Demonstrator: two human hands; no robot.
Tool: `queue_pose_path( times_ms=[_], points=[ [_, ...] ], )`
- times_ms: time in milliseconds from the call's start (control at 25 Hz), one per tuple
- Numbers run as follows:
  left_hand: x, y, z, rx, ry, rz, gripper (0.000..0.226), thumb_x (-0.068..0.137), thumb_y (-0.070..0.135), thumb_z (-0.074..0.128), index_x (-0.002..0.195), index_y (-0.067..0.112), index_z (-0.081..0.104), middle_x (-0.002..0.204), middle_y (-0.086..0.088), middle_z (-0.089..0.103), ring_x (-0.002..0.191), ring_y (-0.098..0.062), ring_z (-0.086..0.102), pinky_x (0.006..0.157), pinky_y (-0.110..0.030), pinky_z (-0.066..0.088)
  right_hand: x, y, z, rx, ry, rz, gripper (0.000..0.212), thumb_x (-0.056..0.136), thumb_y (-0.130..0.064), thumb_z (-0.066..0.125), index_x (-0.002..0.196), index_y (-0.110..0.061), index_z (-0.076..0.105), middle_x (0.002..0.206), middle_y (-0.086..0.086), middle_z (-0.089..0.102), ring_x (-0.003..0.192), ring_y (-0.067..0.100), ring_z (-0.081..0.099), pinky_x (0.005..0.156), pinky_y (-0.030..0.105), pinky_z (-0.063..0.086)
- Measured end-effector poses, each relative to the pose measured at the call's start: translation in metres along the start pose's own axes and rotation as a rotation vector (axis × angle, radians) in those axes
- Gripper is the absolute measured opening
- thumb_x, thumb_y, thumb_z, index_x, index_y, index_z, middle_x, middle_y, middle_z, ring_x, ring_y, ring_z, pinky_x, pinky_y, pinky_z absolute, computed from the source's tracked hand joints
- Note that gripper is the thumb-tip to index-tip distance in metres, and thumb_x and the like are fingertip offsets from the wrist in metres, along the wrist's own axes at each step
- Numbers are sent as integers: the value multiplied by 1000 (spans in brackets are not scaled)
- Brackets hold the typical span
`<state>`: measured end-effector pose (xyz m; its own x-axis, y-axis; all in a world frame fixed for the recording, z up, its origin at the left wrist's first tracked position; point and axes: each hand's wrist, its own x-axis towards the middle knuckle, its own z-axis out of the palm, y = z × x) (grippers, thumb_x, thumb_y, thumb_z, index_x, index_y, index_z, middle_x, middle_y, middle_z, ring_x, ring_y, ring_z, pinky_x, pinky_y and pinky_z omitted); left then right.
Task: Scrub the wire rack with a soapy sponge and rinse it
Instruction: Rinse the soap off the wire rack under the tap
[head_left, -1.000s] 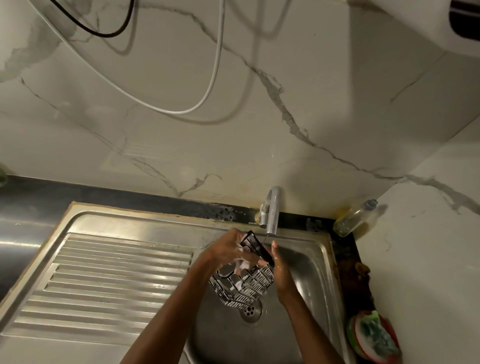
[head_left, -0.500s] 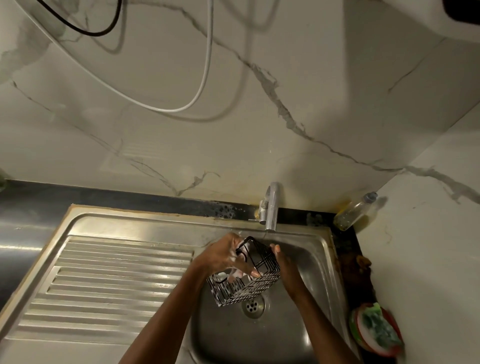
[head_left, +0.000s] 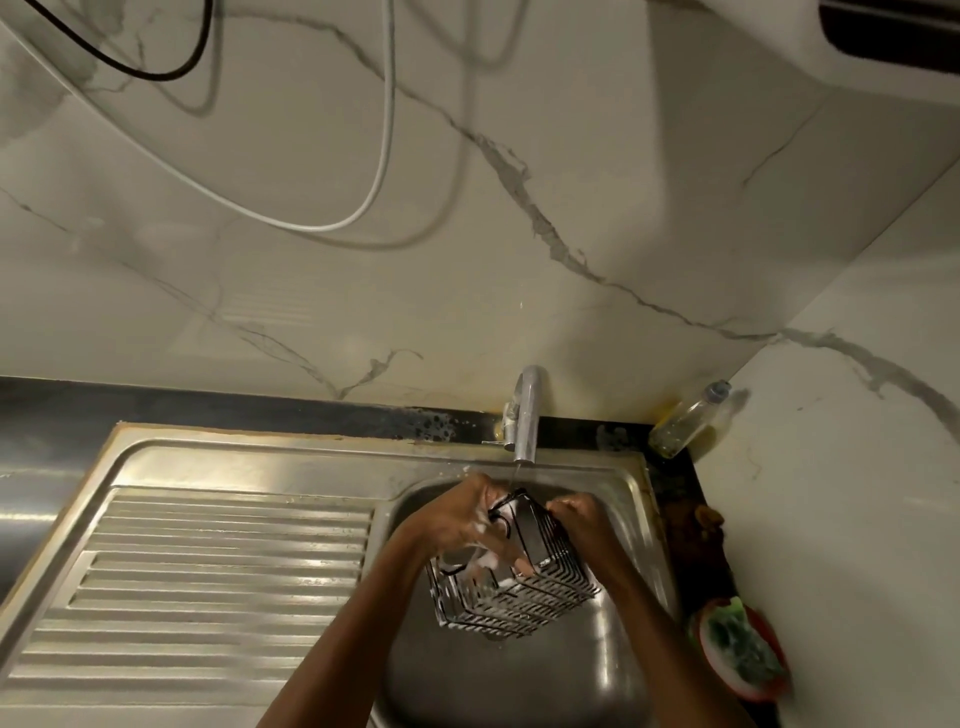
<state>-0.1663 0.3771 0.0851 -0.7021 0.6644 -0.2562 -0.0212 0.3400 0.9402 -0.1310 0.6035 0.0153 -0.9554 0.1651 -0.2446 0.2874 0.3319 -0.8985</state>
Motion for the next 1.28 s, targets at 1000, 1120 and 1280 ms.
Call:
queue_pose_path(
  times_ms=[1000, 1120, 1280],
  points=[
    [81, 2, 28, -331, 260, -288, 26, 104, 25, 58, 119, 3, 62, 90, -3, 64, 82, -11, 63, 79, -27, 58, -21, -33, -7, -73, -20, 47, 38, 96, -20, 66, 60, -12, 60, 41, -7, 48, 36, 3, 42, 49, 24, 33],
    [98, 1, 28, -307, 163, -491, 34, 102, 24, 61, 124, -3, 63, 96, -8, 65, 89, -17, 65, 87, -29, 58, -18, -41, -16, -231, -17, 31, 45, 98, -26, 63, 53, -20, 55, 42, -9, 49, 42, 1, 44, 54, 26, 34],
    [103, -3, 28, -409, 161, -652, 18, 104, 16, 55, 97, 3, 65, 88, -10, 62, 82, -21, 62, 93, -34, 57, -32, -64, -19, -561, 62, -9, 49, 101, -46, 53, 55, -27, 54, 49, -8, 53, 50, 5, 53, 54, 25, 39]
  ],
)
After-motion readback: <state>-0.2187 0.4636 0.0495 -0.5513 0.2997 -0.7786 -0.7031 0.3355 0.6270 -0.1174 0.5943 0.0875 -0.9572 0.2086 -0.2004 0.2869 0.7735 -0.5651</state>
